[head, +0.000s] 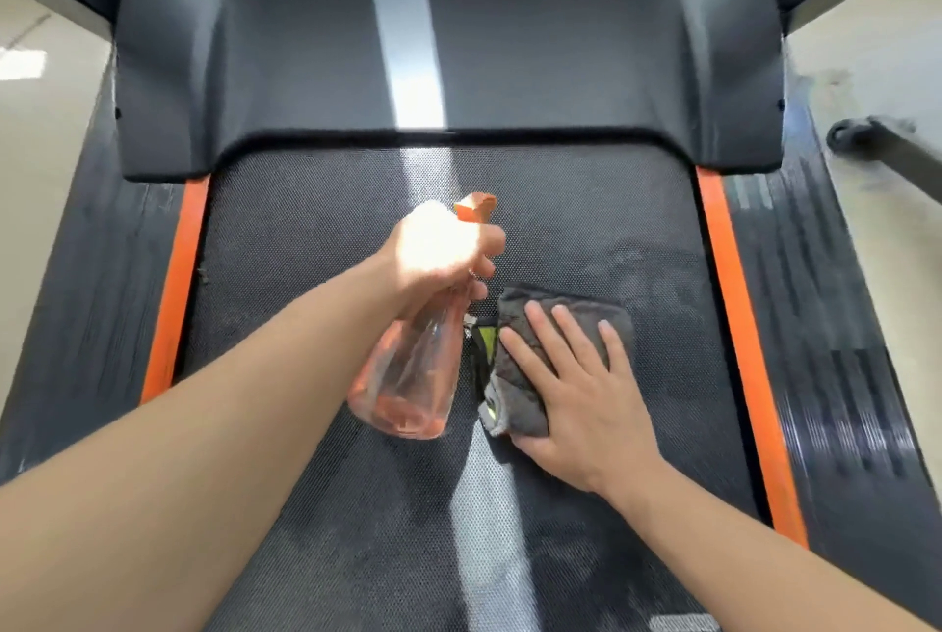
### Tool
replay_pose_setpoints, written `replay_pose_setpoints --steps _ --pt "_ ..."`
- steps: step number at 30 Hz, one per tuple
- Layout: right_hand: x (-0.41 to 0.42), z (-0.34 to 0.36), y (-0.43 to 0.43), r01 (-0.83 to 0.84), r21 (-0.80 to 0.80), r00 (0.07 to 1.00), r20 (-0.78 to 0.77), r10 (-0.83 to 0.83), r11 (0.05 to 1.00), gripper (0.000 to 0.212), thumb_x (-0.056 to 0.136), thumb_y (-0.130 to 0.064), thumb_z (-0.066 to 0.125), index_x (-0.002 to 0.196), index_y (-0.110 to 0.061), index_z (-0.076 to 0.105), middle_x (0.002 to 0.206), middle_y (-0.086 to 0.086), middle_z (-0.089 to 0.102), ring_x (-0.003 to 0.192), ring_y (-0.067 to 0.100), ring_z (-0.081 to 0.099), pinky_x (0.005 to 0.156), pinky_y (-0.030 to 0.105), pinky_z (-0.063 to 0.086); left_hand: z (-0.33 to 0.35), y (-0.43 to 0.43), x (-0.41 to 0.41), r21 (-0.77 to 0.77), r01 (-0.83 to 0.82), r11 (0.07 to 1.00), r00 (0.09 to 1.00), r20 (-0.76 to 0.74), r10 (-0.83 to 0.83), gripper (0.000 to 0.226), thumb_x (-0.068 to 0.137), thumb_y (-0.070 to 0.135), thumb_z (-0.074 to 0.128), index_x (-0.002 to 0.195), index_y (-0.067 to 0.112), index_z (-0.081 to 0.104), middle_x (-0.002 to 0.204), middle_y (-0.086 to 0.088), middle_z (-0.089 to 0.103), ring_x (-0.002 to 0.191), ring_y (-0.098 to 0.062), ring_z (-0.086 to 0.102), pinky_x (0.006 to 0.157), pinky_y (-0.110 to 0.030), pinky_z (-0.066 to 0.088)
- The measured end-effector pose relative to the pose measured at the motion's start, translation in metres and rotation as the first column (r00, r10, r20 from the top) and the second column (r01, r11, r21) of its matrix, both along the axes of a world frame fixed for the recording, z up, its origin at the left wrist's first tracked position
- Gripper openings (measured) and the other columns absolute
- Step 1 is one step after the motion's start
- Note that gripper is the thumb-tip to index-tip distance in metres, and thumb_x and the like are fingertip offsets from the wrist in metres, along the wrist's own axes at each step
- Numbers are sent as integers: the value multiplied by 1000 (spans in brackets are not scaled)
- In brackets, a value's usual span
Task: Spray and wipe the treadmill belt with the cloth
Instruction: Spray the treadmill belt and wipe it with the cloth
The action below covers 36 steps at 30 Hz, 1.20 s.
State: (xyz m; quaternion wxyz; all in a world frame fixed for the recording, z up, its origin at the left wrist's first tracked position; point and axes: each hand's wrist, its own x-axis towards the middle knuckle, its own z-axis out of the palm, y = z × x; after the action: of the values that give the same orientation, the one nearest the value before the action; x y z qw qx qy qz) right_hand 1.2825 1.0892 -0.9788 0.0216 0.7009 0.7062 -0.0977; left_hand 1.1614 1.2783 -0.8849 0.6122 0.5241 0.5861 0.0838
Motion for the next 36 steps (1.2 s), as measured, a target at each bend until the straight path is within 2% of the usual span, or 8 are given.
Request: replay_pose_setpoints --steps 8,12,15,18,22,26,29,36 --pt "1 -3 -1 16 51 999 -32 -15 999 97 74 -74 54 160 -35 30 171 0 16 158 24 15 125 57 11 -8 2 26 54 13 998 993 -120 -6 22 71 16 67 90 6 71 55 -10 66 45 -23 61 54 -31 53" --pt "0 -4 -3 19 61 999 -30 -17 998 98 73 -75 53 159 -34 31 171 1 15 157 25 16 124 58 13 -11 1 27 66 65 996 992 -108 -58 17 82 11 69 98 6 73 71 -7 78 40 -15 61 55 -30 55" --pt "0 -4 -2 18 66 1000 -25 -16 998 99 72 -76 52 159 -34 31 171 1 15 157 26 17 124 59 13 -10 0 31 67 106 992 991 -94 -100 14 84 7 68 93 -2 73 63 -5 73 37 -13 59 44 -23 52" --pt "0 -5 -1 12 72 1000 -8 -12 997 102 70 -76 54 159 -34 31 171 1 16 157 26 16 124 59 13 -9 -1 39 84 156 984 984 -105 -147 10 81 7 69 73 1 68 52 -5 67 38 -16 59 53 -30 54" --pt "0 -6 -2 7 88 1000 0 -7 996 104 69 -78 56 160 -34 30 171 2 15 157 26 16 124 59 14 -3 -2 42 31 193 981 980 -58 -191 11 83 7 70 91 0 74 65 -5 74 37 -13 58 44 -21 50" --pt "1 -10 -2 14 116 1000 3 -14 993 103 69 -77 56 159 -34 31 171 1 16 157 25 16 124 59 14 -3 -4 43 125 263 957 961 -126 -248 14 80 12 70 67 8 67 47 -1 64 38 -15 59 47 -21 48" --pt "1 -12 -4 3 122 1000 12 -4 993 103 69 -78 54 160 -35 30 171 0 15 157 25 16 125 58 12 -5 -7 40 89 241 966 968 -92 -233 11 81 11 70 74 3 73 56 -2 69 39 -15 58 45 -21 49" --pt "14 -10 40 475 94 880 -26 -475 875 96 74 -77 32 161 -37 23 172 0 12 158 27 11 123 58 7 -10 1 9 157 107 982 994 -3 -108 10 78 8 73 86 2 72 78 -7 69 46 -15 63 48 -26 49"
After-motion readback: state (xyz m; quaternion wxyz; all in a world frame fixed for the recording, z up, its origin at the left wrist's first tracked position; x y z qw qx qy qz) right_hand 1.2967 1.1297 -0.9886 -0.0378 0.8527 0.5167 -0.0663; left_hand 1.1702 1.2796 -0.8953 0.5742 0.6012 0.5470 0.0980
